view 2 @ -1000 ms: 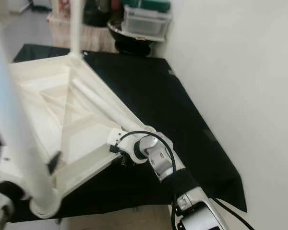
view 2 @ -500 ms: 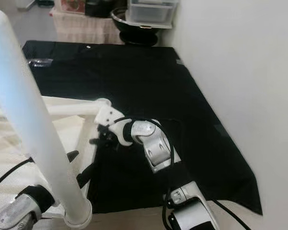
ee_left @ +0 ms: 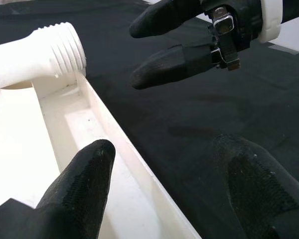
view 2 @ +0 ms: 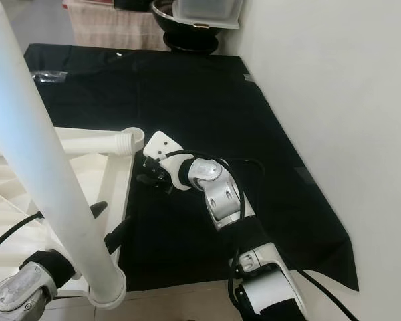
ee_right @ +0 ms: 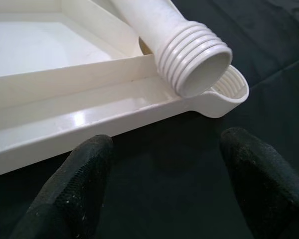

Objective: Building children table

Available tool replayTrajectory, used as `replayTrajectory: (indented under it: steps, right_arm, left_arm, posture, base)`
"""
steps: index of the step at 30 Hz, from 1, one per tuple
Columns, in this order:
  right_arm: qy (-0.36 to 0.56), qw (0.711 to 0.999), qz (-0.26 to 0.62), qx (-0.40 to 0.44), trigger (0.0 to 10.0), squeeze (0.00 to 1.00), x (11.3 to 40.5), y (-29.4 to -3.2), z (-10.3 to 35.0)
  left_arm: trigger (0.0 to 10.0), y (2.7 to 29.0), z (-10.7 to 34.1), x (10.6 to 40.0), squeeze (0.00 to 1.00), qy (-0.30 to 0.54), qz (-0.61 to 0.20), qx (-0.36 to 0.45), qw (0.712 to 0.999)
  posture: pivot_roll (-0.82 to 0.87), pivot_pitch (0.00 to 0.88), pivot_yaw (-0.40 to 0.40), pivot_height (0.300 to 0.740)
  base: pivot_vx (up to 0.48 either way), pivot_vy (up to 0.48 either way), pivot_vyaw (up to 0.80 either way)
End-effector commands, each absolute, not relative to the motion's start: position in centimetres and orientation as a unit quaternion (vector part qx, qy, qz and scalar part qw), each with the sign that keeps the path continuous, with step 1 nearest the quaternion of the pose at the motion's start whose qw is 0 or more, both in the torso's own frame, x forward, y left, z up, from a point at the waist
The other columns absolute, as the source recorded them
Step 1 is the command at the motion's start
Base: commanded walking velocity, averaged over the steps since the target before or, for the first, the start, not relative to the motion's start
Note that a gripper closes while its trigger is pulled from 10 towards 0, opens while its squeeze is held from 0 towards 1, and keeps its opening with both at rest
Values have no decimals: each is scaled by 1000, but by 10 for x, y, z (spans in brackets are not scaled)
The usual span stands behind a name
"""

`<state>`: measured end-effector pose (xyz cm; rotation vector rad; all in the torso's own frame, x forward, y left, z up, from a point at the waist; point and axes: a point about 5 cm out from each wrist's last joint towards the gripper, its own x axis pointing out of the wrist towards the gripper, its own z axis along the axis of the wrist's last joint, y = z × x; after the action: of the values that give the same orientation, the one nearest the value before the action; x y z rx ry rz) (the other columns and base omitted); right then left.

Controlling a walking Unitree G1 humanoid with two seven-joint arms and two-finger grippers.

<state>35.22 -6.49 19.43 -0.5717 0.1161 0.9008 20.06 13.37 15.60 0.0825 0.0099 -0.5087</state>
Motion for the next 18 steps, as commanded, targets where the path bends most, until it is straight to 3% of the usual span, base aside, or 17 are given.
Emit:
replayTrajectory:
  steps: [1, 6, 18]
  right_arm:
    - [49, 866, 422, -264, 10000, 0, 355, -68, 199]
    - [32, 885, 397, -240, 10000, 0, 363, -75, 208]
    - [40, 897, 372, -236, 10000, 0, 366, -88, 204]
  left_arm:
    - [10000, 132, 154, 201, 0, 7, -257, 34, 966]
    - [10000, 135, 158, 204, 0, -4, -243, 34, 969]
    - [10000, 146, 171, 215, 0, -36, -196, 37, 979]
  posture:
    - [29, 106, -123, 740]
    - [31, 105, -123, 740]
    - [25, 104, -117, 740]
  base:
    - [0, 0, 0]
    - [0, 0, 0]
    - [0, 0, 0]
